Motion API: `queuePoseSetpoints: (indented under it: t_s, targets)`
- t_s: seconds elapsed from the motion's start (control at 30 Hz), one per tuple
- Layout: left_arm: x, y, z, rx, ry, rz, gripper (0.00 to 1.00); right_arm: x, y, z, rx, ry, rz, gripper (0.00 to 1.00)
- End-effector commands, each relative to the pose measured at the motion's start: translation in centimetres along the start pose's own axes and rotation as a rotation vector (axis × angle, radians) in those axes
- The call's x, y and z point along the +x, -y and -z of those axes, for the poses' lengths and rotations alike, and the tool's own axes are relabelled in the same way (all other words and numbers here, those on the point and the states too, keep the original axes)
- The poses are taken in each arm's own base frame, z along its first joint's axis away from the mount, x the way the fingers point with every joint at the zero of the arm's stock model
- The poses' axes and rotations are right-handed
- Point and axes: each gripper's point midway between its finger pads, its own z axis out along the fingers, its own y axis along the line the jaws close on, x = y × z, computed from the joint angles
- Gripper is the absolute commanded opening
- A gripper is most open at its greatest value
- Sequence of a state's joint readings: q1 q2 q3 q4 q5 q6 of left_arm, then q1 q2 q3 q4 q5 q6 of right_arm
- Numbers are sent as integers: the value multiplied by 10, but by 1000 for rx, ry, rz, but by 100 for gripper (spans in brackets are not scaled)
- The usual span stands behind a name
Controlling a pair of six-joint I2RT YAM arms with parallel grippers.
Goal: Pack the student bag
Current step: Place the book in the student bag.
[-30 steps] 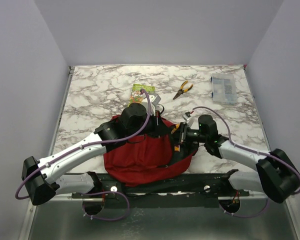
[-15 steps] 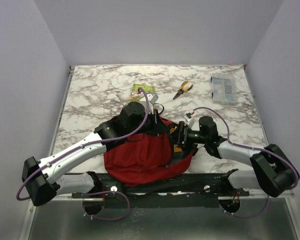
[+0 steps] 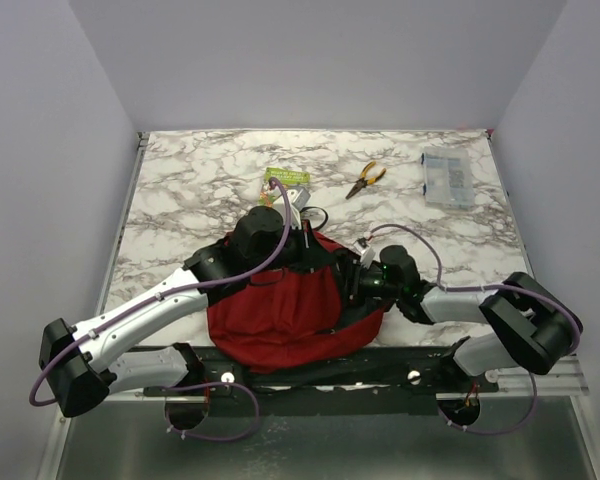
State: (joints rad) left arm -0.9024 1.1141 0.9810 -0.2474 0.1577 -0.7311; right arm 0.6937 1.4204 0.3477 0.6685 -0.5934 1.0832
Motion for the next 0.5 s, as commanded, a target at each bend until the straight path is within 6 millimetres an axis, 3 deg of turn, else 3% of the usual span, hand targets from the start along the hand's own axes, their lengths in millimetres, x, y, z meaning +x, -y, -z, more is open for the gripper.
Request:
queuePoseSetpoints:
  t_s: [0.0, 0.13, 0.23, 0.4, 0.47]
  targets:
    - [-12, 3, 6, 28, 61, 15, 0, -31, 16, 15, 58, 113, 6, 56]
    - [-9, 2, 9, 36, 56, 6, 0, -26, 32, 29, 152, 85, 44, 74]
    - [-4, 0, 13, 39, 52, 12, 0, -23, 41, 38, 200, 100, 78, 81]
    - [0, -2, 16, 43, 47, 15, 0, -25, 42, 41, 235, 109, 119, 80]
    - [0, -1, 13, 44, 38, 17, 0, -24, 29, 27, 213, 135, 151, 76]
